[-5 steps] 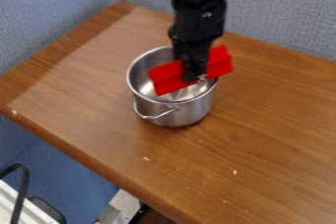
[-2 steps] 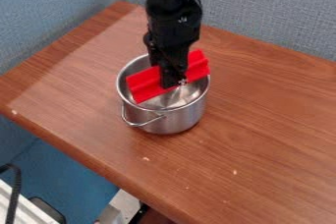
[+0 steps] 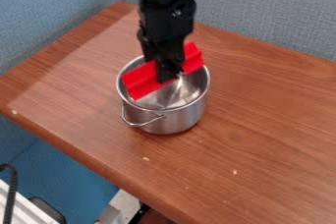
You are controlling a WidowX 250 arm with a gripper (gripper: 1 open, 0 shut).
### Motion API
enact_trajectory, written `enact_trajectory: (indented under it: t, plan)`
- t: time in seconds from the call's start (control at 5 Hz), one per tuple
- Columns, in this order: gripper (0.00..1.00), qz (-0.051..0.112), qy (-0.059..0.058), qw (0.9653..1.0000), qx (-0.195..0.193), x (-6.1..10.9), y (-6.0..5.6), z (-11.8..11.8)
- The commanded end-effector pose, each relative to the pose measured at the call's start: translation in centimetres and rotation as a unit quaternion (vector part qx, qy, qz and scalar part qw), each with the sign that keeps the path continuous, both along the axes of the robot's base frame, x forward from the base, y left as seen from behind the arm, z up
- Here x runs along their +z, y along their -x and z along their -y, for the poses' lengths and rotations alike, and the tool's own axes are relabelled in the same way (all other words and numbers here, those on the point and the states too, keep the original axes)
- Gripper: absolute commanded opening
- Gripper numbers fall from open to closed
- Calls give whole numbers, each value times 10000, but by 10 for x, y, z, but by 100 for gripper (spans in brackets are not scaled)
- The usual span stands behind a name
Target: Put the red object in the metal pot
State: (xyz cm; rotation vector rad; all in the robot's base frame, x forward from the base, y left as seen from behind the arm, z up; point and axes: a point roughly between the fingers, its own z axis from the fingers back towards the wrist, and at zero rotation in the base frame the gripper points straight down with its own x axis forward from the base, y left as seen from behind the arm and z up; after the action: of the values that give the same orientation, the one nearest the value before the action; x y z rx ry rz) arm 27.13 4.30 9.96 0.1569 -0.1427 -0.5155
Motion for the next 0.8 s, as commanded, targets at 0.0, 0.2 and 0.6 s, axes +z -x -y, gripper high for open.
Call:
enact_trajectory:
  t: [0.0, 0.2, 0.6]
  plan:
    - [0, 259, 8, 9982, 534, 15, 0, -21]
    - [0, 197, 39, 9974, 688, 20, 2, -20]
    - [0, 48, 198, 9986, 485, 11, 6, -13]
